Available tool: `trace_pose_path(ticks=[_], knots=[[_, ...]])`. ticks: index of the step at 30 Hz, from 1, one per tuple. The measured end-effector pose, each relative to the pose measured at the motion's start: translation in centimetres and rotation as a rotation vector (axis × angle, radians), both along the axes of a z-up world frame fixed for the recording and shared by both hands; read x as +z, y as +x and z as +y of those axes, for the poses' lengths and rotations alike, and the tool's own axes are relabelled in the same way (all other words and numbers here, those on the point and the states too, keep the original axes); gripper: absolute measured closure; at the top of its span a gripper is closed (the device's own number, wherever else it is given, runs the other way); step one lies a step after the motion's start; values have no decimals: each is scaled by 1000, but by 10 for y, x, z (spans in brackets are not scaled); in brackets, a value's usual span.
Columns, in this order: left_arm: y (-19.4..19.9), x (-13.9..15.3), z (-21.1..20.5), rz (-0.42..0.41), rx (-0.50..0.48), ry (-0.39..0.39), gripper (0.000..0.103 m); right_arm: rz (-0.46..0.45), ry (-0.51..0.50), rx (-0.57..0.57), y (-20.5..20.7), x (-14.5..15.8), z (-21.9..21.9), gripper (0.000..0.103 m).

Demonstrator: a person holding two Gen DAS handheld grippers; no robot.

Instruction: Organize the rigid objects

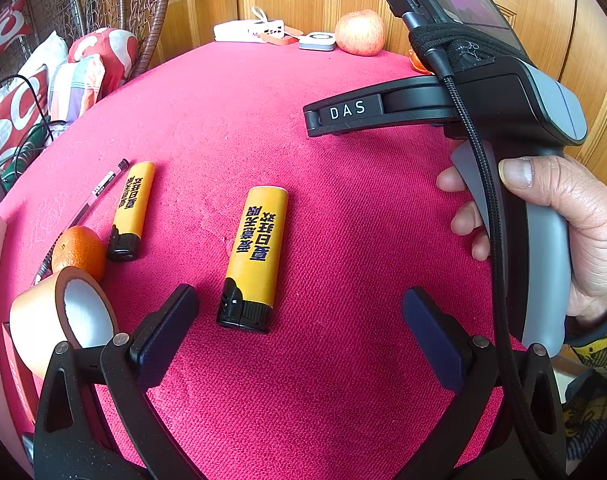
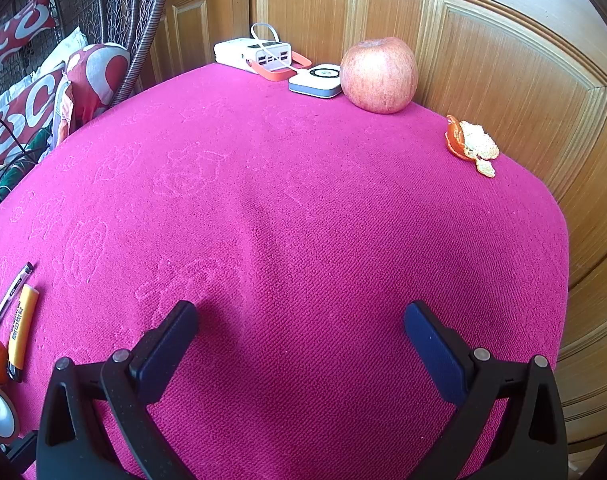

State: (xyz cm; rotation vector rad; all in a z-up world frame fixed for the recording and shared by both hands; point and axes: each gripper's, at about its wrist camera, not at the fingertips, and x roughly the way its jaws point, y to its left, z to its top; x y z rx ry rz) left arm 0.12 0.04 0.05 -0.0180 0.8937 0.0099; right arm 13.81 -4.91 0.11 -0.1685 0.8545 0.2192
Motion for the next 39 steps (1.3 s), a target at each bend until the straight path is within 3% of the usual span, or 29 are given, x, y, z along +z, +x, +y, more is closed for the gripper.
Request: trace_pose_path(ticks=[23, 25, 26, 29, 32, 35, 37, 39], knots=[[-1, 3, -2, 8, 15, -15, 0, -1, 2, 0, 0, -1, -1, 0], [-9, 18, -3, -30, 0, -86, 0, 1, 3, 0, 0, 0, -1, 0], [-15, 29, -6, -71, -13, -84, 0, 1, 3, 0, 0, 0, -1, 0], [-38, 70, -11, -196, -18, -13, 1, 2, 4, 0, 0, 0, -1, 0], [-58, 95, -13, -222, -17, 62, 1, 1, 2, 1, 0, 0, -1, 0], [-75, 100, -8, -242, 9, 134, 1, 3, -2, 11, -1, 0, 0, 0], [-85, 97, -2, -255, 35, 109, 1, 3, -8, 21, -1, -1, 3, 0], [-88, 93, 7, -263, 69, 30, 1, 7, -7, 22, -1, -1, 3, 0]])
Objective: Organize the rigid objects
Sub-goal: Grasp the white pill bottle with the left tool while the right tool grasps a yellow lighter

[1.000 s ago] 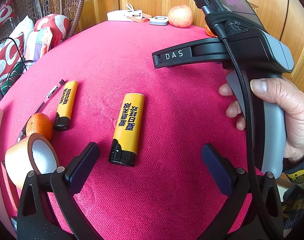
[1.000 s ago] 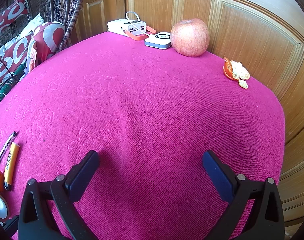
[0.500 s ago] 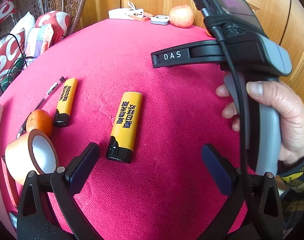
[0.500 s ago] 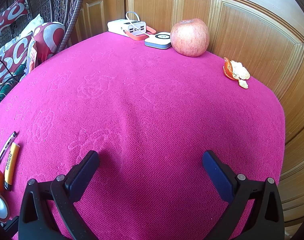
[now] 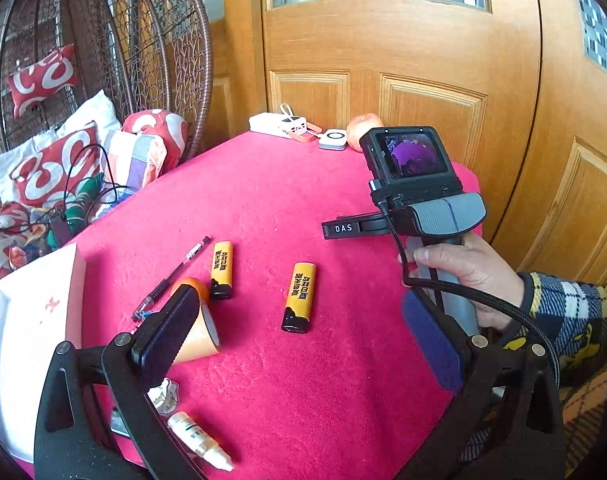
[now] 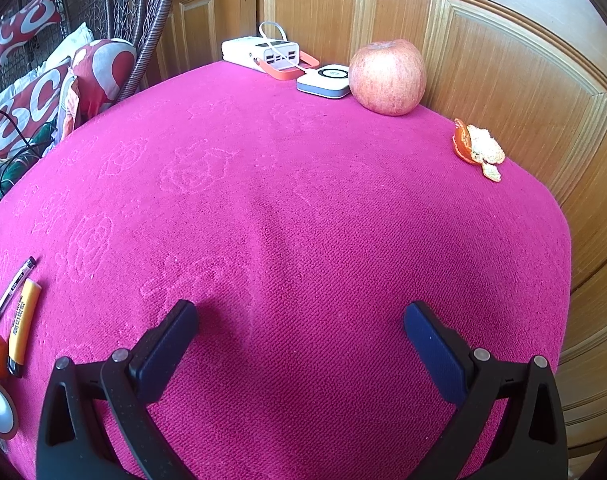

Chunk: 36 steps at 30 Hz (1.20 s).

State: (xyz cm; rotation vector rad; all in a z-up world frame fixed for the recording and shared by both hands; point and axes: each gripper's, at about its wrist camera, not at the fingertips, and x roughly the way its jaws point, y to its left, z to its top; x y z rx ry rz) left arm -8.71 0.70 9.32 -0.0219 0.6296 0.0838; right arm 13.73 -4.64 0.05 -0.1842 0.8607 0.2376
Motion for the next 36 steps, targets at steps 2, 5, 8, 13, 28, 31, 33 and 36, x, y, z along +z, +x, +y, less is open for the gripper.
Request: trace_pose_path(ticks=[2, 5, 8, 13, 28, 31, 33, 36], knots=[[-7, 0, 0, -43, 41, -15, 1, 2, -1, 0, 0, 0, -1, 0], [-19, 8, 1, -109, 110, 16, 1, 7, -21, -1, 1, 0, -1, 0], [-37, 20, 18, -183, 186, -34, 1, 5, -15, 1, 0, 2, -2, 0], [-87, 48, 53, -287, 282, -101, 1, -42, 169, 45, -10, 13, -22, 0], [-169, -46, 36, 98, 124, -19, 1, -20, 257, 805, -97, 34, 25, 0], [-149, -67, 20, 159, 57, -9, 5, 38, 185, 871, -101, 20, 36, 0], [-145, -71, 24, 161, 44, -52, 7, 42, 143, 900, -104, 15, 40, 0], [-140, -79, 33, 206, 63, -72, 24, 24, 70, 921, -106, 9, 42, 0]])
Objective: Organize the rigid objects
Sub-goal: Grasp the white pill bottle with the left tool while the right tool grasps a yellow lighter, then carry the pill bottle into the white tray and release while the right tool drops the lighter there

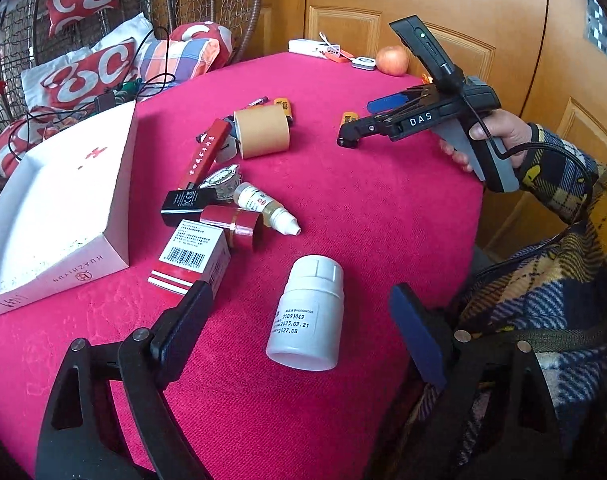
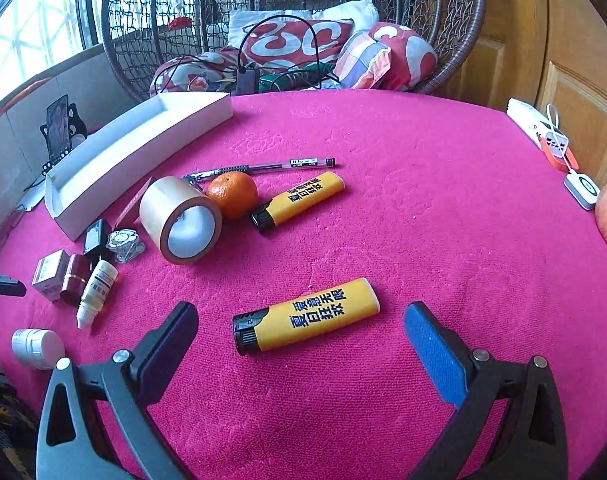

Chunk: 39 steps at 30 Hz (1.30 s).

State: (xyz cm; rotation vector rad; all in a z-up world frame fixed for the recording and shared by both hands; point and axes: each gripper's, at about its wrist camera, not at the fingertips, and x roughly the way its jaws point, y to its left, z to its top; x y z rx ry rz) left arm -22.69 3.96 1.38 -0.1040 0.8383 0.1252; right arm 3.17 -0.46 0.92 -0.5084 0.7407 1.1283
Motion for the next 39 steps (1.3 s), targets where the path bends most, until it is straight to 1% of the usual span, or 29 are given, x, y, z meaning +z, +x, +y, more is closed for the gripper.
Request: trace_pose_path(ticks=[1, 2, 3, 4, 5, 6, 7, 8, 9, 10, 11, 12, 13, 16, 18, 20, 24, 28, 30, 33, 36, 39], knots=[[3, -6, 0, 31, -4, -4, 32, -10, -18, 6, 0, -3, 2, 0], [4, -11, 0, 59, -11, -5, 34, -14, -28, 12, 1, -4, 4, 0], [6, -15, -3, 74, -21, -2, 39, -17, -33, 17, 1, -5, 3, 0], [8, -19, -4, 85, -34, -13, 49, -24, -37, 22, 0, -6, 5, 0], [8, -21, -5, 81, -35, -10, 50, -30, -42, 36, -1, -8, 8, 0], [9, -21, -6, 75, -32, -7, 55, -42, -54, 51, -4, -9, 12, 0], [10, -21, -6, 72, -27, -8, 66, -61, -75, 68, -6, -11, 18, 0], [11, -20, -3, 69, -17, -15, 67, -76, -99, 88, -9, -14, 22, 0], [11, -20, 0, 66, -7, -30, 67, -86, -119, 104, -11, -17, 24, 1], [11, -18, 2, 60, 8, -36, 67, -63, -105, 111, -10, -16, 22, 2], [9, -17, 5, 55, 20, -43, 67, -45, -91, 111, -9, -13, 19, 14], [7, -15, 7, 46, 29, -50, 67, -45, -91, 108, -8, -11, 17, 21], [4, -11, 9, 32, 37, -55, 67, -43, -94, 94, -6, -10, 15, 21], [-5, 7, 18, -31, 68, -67, 67, -16, -44, 49, 0, -2, 7, 21], [-9, 24, 25, -83, 97, -61, 67, -5, 15, 26, 2, 11, 2, 21], [-12, 40, 32, -129, 140, -36, 67, 7, 85, 9, 2, 27, 0, 21], [-12, 60, 53, -206, 253, -2, 67, 39, 225, -5, -2, 59, 3, 21], [-10, 68, 72, -235, 358, 18, 67, 68, 332, -2, -11, 84, 10, 21], [-11, 71, 79, -238, 395, 26, 67, 75, 364, 4, -16, 91, 15, 21], [-12, 76, 91, -245, 442, 28, 67, 79, 394, 10, -22, 99, 22, 21], [-16, 82, 99, -260, 477, 36, 67, 101, 405, 27, -26, 103, 31, 21], [-18, 87, 109, -268, 504, 36, 67, 103, 407, 52, -32, 107, 41, 21]])
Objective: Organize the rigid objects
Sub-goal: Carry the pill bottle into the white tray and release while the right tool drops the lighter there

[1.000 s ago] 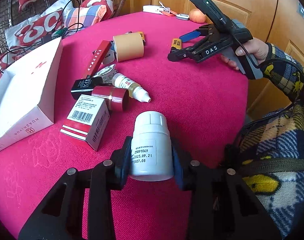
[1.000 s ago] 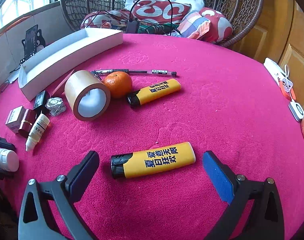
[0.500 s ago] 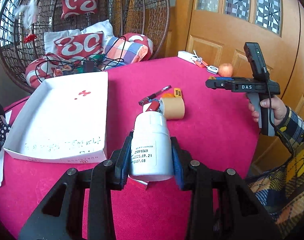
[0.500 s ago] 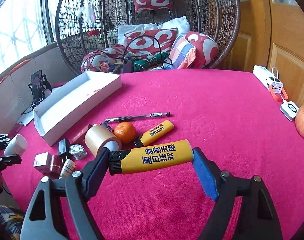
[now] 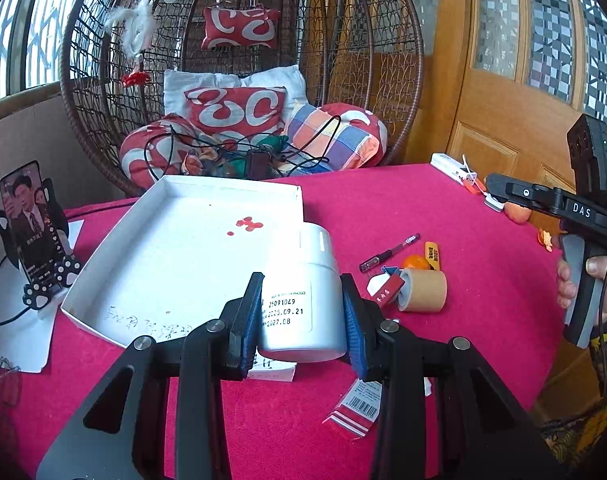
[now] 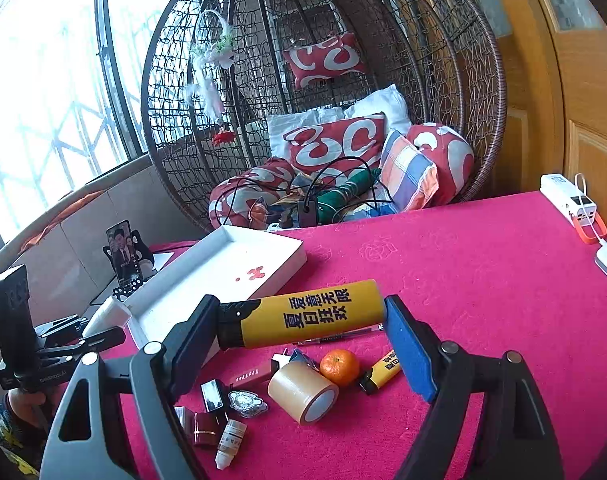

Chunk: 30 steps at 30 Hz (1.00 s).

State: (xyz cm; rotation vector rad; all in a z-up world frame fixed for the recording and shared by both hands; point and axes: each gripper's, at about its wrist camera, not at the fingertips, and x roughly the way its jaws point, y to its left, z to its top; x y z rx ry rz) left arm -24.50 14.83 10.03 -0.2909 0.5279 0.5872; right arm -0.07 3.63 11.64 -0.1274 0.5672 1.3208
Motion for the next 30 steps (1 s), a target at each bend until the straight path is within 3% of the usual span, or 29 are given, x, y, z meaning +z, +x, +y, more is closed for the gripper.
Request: trace_pose_path(ticks=[9, 15, 23, 30], knots=[[-10, 12, 38, -14, 115, -34, 67, -41, 39, 86, -28, 26, 32, 21], [-9, 17, 64, -1, 190, -33, 67, -95, 11, 130, -51, 32, 73, 21], [2, 18, 106, 30, 225, -77, 67, -57, -60, 148, -59, 18, 129, 21], [32, -18, 149, 114, 250, -170, 67, 21, -187, 171, -67, -26, 183, 21]])
